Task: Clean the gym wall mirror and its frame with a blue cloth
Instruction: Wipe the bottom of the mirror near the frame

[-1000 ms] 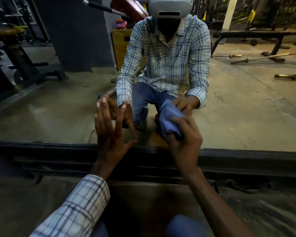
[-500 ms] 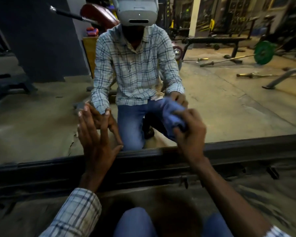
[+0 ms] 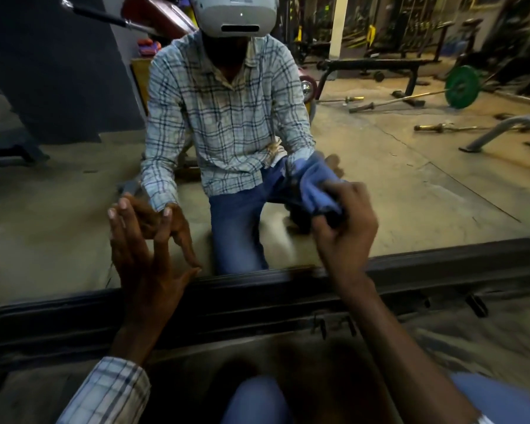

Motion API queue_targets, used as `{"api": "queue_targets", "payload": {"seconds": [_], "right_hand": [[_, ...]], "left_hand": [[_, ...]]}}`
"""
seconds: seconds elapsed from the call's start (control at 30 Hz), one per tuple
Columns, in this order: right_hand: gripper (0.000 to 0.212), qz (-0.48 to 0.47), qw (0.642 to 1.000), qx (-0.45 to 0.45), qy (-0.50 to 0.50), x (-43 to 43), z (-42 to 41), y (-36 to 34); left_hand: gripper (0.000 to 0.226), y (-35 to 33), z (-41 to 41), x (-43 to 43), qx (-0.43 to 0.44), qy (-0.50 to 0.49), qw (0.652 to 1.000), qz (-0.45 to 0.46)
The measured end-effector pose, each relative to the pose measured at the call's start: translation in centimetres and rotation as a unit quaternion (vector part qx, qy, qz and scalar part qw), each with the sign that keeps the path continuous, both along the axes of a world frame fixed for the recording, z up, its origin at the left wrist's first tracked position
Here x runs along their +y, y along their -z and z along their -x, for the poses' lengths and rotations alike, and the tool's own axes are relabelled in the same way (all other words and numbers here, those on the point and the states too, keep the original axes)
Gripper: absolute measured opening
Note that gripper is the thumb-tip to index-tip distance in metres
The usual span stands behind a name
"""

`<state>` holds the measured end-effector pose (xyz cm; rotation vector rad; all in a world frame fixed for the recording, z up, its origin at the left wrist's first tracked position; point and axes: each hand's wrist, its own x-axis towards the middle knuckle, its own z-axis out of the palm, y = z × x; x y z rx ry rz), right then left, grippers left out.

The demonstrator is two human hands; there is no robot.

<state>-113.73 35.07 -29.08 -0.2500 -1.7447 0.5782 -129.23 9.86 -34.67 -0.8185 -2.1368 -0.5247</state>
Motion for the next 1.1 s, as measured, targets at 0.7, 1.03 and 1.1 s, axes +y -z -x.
{"api": "queue_targets", "payload": {"seconds": [0.7, 1.03, 1.1], "right_hand": [[0.015, -0.221, 0.943, -0.202, -0.148, 7.9, -4.1, 8.0], [0.031, -0.125, 0.984, -0.103, -0.079, 13.1, -6.5, 5.3], [0.022, -0.193, 0.961, -0.166, -0.105, 12.8, -7.0, 8.1]], "left_hand": [[0.137, 1.8, -7.3, 8.4, -0.058, -0.008, 0.998, 0.013], [0.131, 1.7, -12.1, 18.0, -0.020, 0.018, 0.999, 0.025], [0.130, 1.8, -12.3, 18.2, -0.020, 0.027, 0.999, 0.037]]}}
